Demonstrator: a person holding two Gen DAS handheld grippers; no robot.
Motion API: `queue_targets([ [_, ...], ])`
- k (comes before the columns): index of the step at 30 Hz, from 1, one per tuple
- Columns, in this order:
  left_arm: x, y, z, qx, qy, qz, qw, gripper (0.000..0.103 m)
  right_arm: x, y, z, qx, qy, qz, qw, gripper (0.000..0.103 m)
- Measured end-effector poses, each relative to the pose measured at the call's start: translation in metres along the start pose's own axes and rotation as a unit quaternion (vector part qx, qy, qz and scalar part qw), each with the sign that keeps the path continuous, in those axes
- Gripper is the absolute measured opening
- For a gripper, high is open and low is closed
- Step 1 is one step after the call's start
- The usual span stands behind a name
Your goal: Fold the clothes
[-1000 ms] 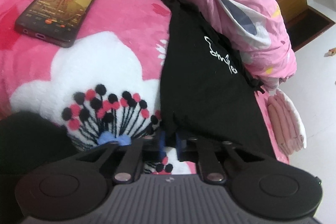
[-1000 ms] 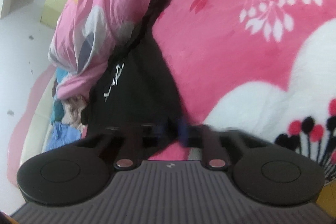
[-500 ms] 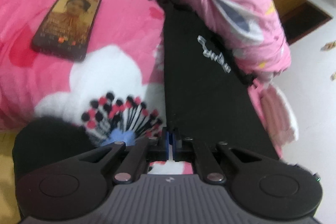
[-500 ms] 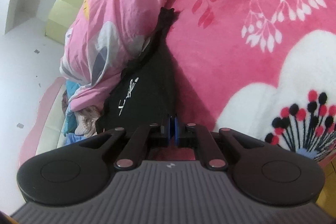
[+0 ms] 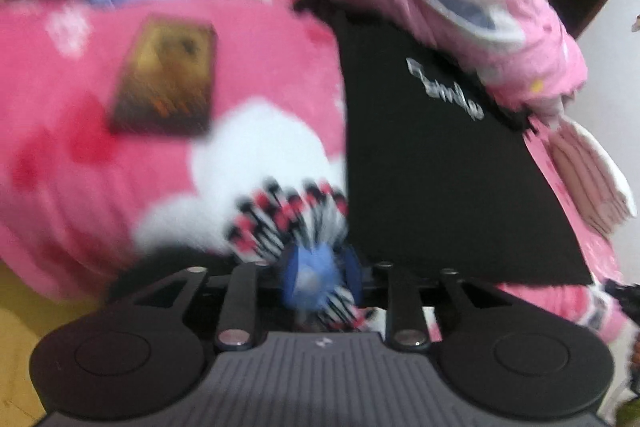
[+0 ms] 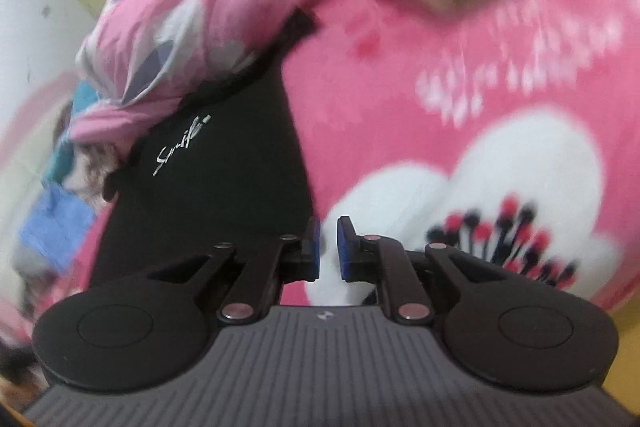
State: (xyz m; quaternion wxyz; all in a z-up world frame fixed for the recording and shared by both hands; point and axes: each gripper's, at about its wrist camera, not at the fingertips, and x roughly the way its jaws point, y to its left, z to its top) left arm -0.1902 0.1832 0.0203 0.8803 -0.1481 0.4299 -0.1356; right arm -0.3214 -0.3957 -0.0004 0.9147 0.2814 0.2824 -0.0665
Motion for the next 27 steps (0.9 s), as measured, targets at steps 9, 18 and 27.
queue_targets([
  [9, 0.026, -0.070, 0.005, 0.101, -0.024, -0.040, 0.9938, 0.045, 0.056, 0.064, -0.016, -0.201, -0.008, 0.043, 0.979, 0.007],
  [18, 0.027, -0.061, -0.008, 0.079, -0.003, -0.041, 0.9960, 0.047, -0.003, 0.003, -0.033, -0.178, -0.009, -0.027, 0.984, 0.009],
  [27, 0.052, -0.069, -0.004, 0.064, -0.003, -0.048, 0.9968, 0.047, 0.099, 0.030, -0.003, -0.199, -0.010, -0.010, 0.980, 0.006],
])
